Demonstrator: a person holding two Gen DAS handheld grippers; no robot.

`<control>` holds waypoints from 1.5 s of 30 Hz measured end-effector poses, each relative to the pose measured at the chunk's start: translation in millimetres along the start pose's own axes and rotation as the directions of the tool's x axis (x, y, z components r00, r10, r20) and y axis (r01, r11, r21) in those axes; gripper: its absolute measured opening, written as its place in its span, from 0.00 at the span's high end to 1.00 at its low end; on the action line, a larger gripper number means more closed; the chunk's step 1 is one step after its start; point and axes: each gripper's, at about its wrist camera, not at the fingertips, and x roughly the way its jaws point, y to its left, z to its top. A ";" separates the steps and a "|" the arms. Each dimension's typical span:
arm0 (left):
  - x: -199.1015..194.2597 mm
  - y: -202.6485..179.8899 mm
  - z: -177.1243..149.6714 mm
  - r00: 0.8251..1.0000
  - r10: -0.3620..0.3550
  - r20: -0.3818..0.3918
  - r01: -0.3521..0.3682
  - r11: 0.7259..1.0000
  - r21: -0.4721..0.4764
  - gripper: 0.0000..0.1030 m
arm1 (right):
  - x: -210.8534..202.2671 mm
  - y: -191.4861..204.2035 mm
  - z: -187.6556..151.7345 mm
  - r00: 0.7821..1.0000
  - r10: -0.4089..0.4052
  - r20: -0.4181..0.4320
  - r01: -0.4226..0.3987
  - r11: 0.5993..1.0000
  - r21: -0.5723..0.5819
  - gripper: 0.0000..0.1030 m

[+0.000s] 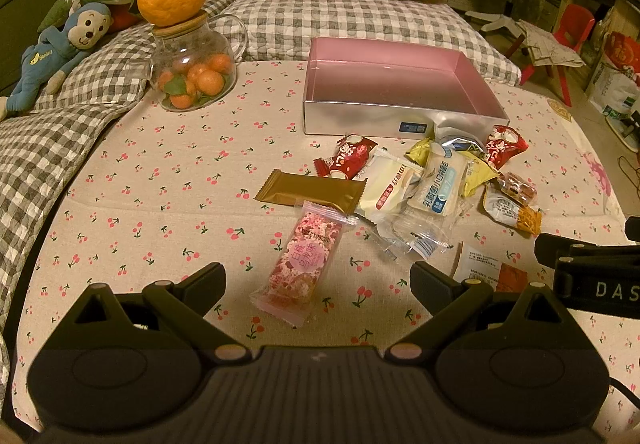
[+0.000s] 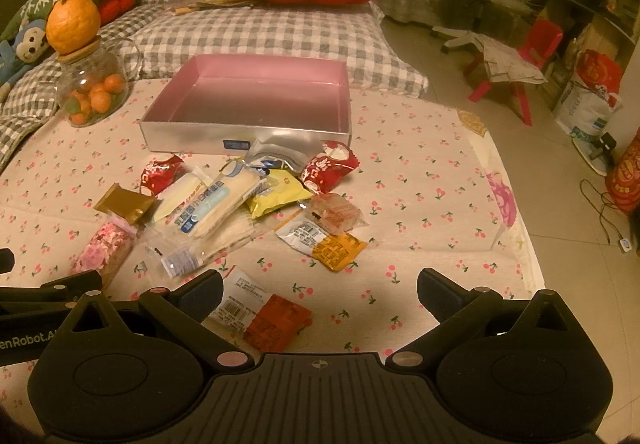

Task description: Organize snacks

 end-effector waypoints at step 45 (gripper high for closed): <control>33.7 24.4 37.2 0.989 -0.123 -0.083 0.132 0.985 0.113 0.09 | 42.5 -22.3 36.4 0.931 0.300 -0.208 -0.283 0.953 0.109 0.01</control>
